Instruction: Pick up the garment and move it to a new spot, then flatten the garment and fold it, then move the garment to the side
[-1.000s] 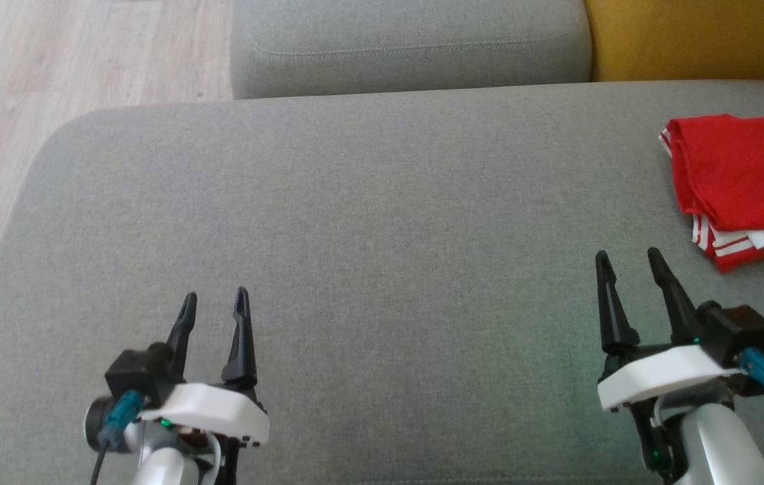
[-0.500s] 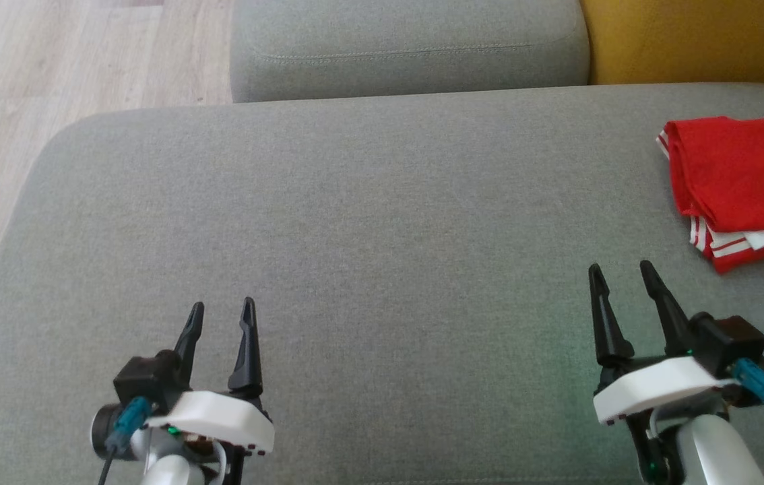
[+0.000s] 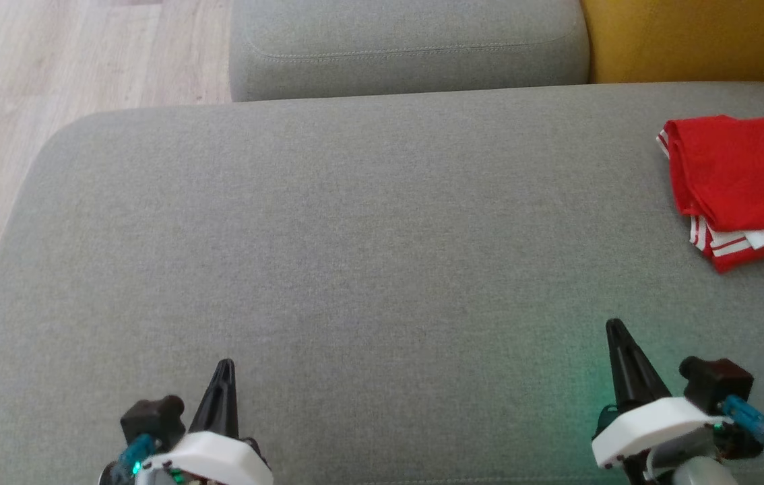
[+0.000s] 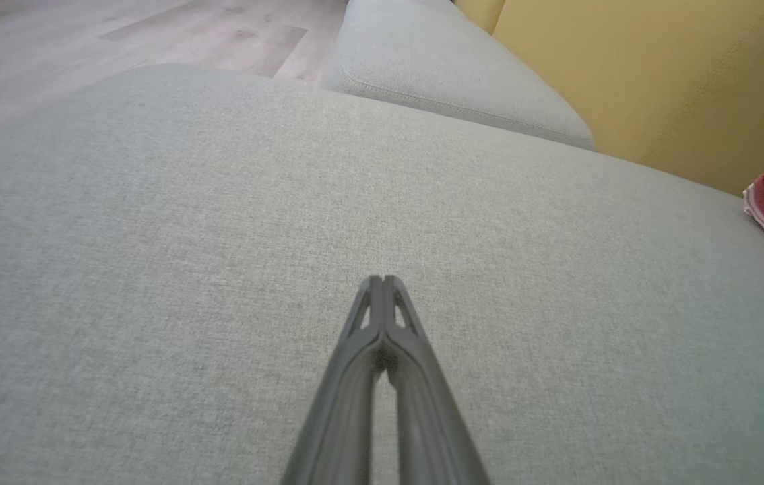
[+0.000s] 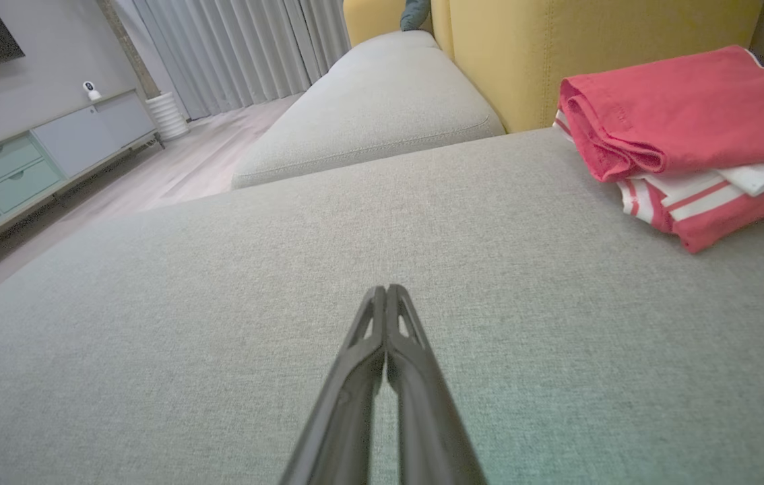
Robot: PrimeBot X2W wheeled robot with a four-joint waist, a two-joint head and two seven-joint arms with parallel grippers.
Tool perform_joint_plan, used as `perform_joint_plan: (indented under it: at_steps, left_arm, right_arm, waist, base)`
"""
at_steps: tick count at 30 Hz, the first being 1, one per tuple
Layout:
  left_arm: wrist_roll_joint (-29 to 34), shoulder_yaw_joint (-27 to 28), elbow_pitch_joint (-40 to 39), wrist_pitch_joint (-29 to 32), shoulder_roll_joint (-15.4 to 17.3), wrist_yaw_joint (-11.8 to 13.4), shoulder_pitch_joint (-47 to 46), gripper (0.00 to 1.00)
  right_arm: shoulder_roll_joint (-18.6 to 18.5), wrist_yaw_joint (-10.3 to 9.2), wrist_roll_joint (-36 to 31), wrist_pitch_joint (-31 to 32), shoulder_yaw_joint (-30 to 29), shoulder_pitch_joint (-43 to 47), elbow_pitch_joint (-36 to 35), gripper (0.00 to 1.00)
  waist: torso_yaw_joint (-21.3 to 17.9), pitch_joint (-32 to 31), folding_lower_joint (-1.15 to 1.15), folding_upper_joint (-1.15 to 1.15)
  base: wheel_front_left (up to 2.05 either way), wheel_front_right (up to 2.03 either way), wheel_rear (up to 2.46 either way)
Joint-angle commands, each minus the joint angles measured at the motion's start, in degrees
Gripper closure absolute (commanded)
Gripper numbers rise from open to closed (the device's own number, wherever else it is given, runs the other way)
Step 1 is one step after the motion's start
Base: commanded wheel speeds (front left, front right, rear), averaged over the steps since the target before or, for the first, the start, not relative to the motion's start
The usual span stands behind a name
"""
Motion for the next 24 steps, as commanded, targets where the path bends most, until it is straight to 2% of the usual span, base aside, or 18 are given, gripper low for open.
perform_joint_plan:
  at_steps: [1,24]
  left_arm:
    - [-1.71,0.76,-1.92,0.37,0.14,-0.51,-2.66,1.00]
    - [-16.15,3.98,-2.31,3.71,0.59,-2.74,-4.11,1.00]
  right_arm:
    - [-0.13,0.02,1.99,0.17,-0.31,-2.54,-1.96,1.00]
    - [-0.47,0.09,17.42,2.53,-1.74,-3.43,-2.59,1.00]
  waist:
    - [0.01,0.00,0.00,0.00]
    - [0.07,0.01,0.00,0.00]
  base:
    - [0.00,0.00,0.00]
    - [0.00,0.00,0.00]
